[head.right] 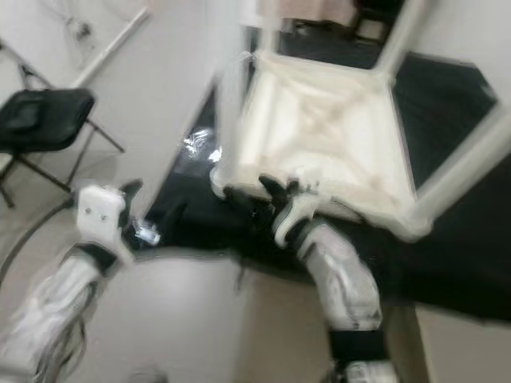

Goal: Building children table

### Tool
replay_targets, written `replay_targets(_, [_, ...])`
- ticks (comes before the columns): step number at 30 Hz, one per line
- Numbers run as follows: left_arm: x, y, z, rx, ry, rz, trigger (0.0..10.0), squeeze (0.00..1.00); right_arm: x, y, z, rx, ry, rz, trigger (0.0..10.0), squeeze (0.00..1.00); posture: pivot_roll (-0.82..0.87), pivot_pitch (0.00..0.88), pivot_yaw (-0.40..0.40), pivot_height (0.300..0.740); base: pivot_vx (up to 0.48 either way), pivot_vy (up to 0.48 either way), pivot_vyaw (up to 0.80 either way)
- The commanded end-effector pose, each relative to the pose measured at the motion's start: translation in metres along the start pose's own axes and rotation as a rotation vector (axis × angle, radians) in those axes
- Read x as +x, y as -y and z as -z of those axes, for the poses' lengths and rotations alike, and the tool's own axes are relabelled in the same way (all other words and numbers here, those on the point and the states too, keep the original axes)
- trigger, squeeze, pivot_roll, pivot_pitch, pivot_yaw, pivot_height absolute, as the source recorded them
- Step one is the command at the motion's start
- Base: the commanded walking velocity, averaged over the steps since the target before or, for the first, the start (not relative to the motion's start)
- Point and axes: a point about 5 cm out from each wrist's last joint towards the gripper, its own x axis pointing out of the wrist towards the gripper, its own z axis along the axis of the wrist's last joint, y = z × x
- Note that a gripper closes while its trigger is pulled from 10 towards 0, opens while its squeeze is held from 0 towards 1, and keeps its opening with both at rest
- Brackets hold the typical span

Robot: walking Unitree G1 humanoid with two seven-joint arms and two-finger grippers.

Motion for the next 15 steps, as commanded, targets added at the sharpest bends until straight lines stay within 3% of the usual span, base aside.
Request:
replay_targets(1, [0.0, 0.011, 0.001, -0.018, -0.004, 0.054, 10.0, 0.0, -0.011, 0.01, 0.003, -0.009, -0.017, 0.057, 10.0, 0.0, 0.09, 0.241, -0.079, 0.74, 0.0, 0.0, 0.0])
replay_targets(11, [-0.002, 0.014, 0.004, 0.001, -0.011, 0.074, 10.0, 0.0, -0.013, 0.008, 0.014, 0.017, -0.027, 0.135, 10.0, 0.0, 0.09, 0.242, -0.08, 0.74, 0.0, 0.0, 0.0])
replay_targets(15, [-0.003, 0.016, 0.006, 0.019, -0.017, 0.079, 10.0, 0.0, -0.013, 0.004, 0.017, 0.04, -0.028, 0.125, 10.0, 0.0, 0.09, 0.242, -0.08, 0.74, 0.0, 0.0, -0.8])
